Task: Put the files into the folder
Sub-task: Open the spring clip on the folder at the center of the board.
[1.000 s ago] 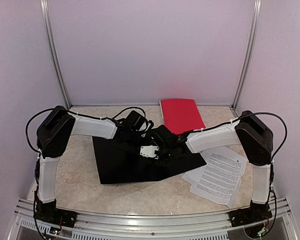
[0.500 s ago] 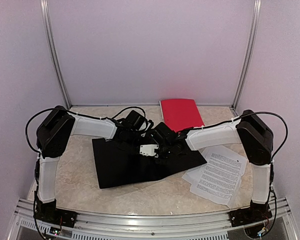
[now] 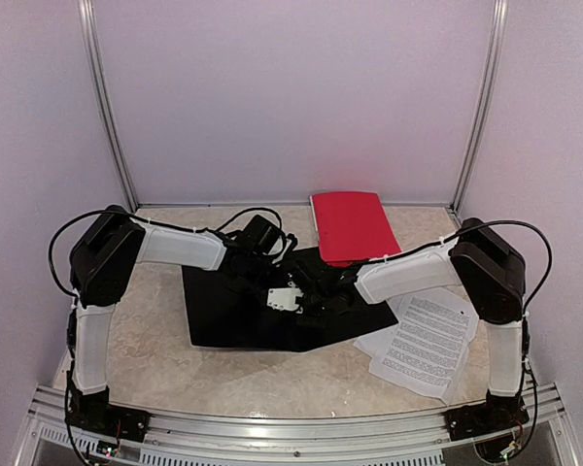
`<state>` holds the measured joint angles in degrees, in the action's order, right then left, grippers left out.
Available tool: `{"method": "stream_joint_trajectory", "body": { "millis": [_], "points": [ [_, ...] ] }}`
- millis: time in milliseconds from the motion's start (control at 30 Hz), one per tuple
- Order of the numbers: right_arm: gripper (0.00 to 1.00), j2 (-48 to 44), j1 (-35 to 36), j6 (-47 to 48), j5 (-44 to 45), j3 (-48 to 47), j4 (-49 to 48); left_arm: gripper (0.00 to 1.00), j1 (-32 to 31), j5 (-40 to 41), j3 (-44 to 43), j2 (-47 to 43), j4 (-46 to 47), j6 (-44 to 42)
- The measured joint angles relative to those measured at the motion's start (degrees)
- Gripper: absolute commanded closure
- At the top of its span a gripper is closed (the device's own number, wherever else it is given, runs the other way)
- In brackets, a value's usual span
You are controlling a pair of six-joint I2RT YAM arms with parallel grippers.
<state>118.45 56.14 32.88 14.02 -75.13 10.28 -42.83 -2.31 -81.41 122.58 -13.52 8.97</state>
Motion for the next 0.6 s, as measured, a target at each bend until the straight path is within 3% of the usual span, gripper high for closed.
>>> {"method": "stream_joint_trajectory", "body": {
  "millis": [600],
  "points": [
    [1.0, 5.42, 5.49, 0.02, 10.62, -4.9, -0.42, 1.0, 0.48, 1.57, 0.7, -0.5, -0.02, -0.33]
  ]
}}
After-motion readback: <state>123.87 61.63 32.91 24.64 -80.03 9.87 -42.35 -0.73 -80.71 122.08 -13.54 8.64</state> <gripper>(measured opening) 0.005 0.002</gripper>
